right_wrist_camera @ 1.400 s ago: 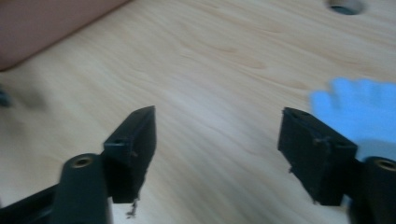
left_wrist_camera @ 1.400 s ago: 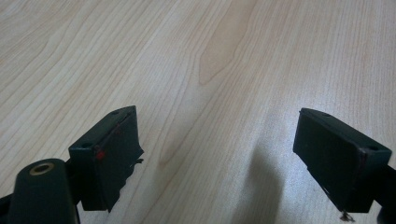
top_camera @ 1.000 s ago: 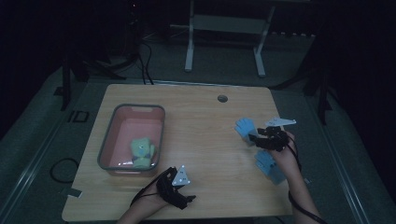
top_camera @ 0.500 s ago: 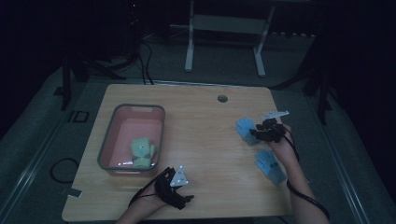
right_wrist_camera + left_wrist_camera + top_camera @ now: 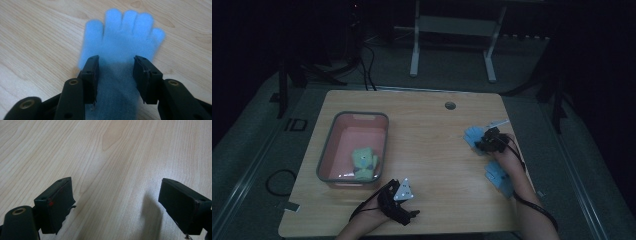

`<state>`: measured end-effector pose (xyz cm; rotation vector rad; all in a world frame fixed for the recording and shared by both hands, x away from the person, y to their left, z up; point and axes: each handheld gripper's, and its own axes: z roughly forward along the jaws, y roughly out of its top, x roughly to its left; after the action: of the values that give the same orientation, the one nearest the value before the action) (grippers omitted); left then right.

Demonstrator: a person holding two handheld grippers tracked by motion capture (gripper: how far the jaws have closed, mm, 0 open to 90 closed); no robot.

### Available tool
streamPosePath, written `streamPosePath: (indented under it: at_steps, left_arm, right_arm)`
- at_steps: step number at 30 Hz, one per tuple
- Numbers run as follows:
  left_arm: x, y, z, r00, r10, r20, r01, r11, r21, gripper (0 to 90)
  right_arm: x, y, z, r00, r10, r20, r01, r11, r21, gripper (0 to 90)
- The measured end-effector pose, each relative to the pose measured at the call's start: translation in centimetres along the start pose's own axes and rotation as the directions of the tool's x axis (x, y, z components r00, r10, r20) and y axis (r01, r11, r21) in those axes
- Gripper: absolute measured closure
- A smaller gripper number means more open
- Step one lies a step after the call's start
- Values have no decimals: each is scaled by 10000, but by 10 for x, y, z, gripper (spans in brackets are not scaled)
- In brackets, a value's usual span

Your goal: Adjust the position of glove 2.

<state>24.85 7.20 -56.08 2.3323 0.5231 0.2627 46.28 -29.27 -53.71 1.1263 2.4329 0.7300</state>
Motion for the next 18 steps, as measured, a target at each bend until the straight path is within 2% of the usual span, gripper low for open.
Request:
streamPosePath:
  at_steps: [4,5,6,8,11,12,13,15,17,18]
  left_arm:
    - [0,-1,0,10000,23,-21,-23,10000,-14,129]
    - [-1,0,0,10000,39,-42,-40,10000,-74,129]
    - [-1,0,-1,9999,125,-108,-126,9999,-99,129]
    - [0,-1,-1,9999,82,-91,-83,9999,-145,129]
    - [0,-1,-1,9999,33,-94,-34,9999,-151,129]
    - [0,-1,-1,10000,12,-73,-13,9999,-113,129]
    - [0,-1,-1,10000,3,-68,-3,9999,-109,129]
    - [1,-1,-1,10000,-50,-83,48,9998,-170,129]
    - [2,-2,-2,10000,0,-88,-2,9998,-174,130]
    - [2,-2,-2,10000,3,-90,-5,9998,-182,130]
  right_arm:
    - [-1,-1,1,9998,142,-126,-143,9999,-70,606]
    - [-1,-1,1,9996,198,-211,-199,9998,-70,628]
    - [-1,-1,1,9991,299,-306,-302,9995,-92,708]
    - [1,-1,1,9986,426,-323,-431,9990,-134,771]
    - [4,-1,1,9979,607,-247,-611,9980,-152,806]
    - [5,-1,1,9968,785,-144,-787,9968,-149,820]
    - [8,0,0,9903,1392,10,-1392,9902,-127,837]
    - [14,2,-2,9884,1492,275,-1488,9887,-163,856]
    - [18,3,-5,9859,1657,228,-1650,9859,-267,864]
    - [27,7,-12,9835,1810,18,-1807,9825,-461,867]
